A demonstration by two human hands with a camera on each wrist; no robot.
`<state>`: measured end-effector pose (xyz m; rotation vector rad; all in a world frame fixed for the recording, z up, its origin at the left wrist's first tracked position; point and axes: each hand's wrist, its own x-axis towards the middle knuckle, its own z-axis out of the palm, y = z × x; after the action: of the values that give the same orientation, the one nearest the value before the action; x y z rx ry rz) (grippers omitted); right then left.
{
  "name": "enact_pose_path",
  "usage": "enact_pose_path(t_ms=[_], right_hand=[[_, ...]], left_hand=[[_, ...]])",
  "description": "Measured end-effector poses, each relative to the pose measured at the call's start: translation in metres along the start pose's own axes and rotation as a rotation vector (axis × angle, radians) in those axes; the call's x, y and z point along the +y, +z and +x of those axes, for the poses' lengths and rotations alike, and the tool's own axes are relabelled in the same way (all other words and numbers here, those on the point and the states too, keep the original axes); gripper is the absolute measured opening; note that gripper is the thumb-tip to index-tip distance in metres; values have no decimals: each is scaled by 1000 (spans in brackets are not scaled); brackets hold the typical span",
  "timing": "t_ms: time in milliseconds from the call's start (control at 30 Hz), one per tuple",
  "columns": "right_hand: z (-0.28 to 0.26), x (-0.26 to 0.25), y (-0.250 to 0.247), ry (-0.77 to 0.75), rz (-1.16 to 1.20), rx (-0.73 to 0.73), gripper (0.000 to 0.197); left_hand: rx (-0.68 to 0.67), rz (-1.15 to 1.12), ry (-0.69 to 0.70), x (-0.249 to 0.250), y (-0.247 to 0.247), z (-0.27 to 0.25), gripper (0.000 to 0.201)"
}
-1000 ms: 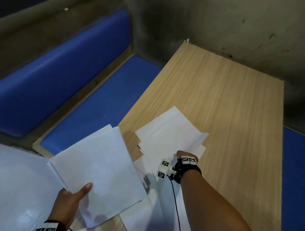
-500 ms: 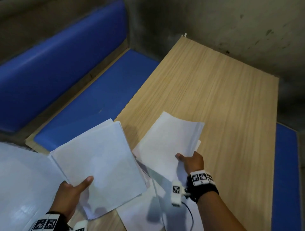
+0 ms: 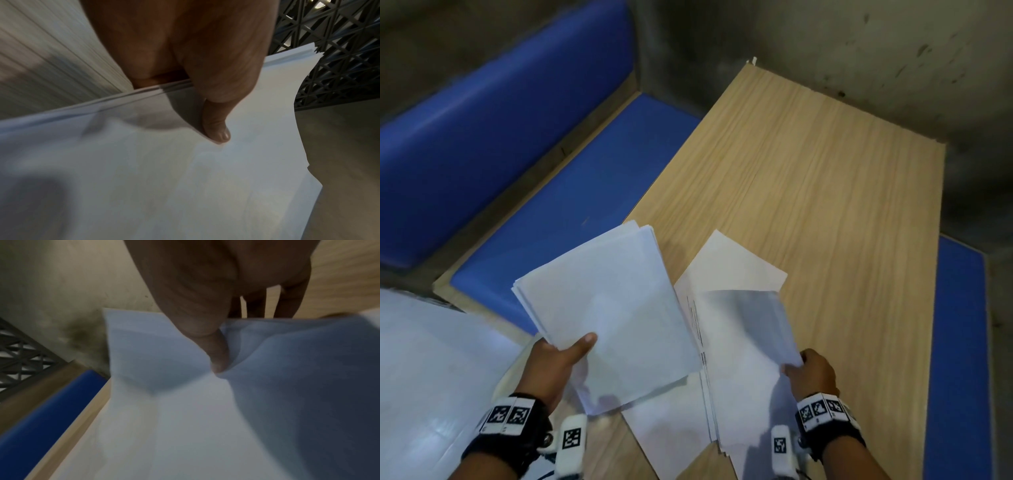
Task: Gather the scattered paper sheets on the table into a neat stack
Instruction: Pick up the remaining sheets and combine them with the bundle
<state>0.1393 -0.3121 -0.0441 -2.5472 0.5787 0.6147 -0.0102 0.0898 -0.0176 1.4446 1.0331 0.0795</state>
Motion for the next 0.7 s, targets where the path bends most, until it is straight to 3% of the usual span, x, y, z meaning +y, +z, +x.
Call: enact_pose_path(t_ms=[100,233,333,400,500,533,600,700], right_hand=[[-3,2,-13,-70,215,-88,9],[-3,-12,-27,-103,451,-117,26],[1,-31,-21,-49,625,-127,29],[12,-39,-5,-14,626,-120,31],[31,-50,22,60,610,-117,25],[29,-59,26,78,580,-99,25],[26,-73,27,130,545,-42,28],[22,-90,34,137,520,29,17]], left_hand=[[-4,-5,3,8,5,-4,30],[-2,0,10,8,-3,-3,33],[14,17,13,14,-6,-10,18],[51,21,27,17,-7,-15,28],[50,-22,-6,17,-10,-18,26],[71,-9,3,14,-13,-17,43],[82,-7,-2,10,-19,-15,21],[58,-12,-11,11,-25,-17,20]])
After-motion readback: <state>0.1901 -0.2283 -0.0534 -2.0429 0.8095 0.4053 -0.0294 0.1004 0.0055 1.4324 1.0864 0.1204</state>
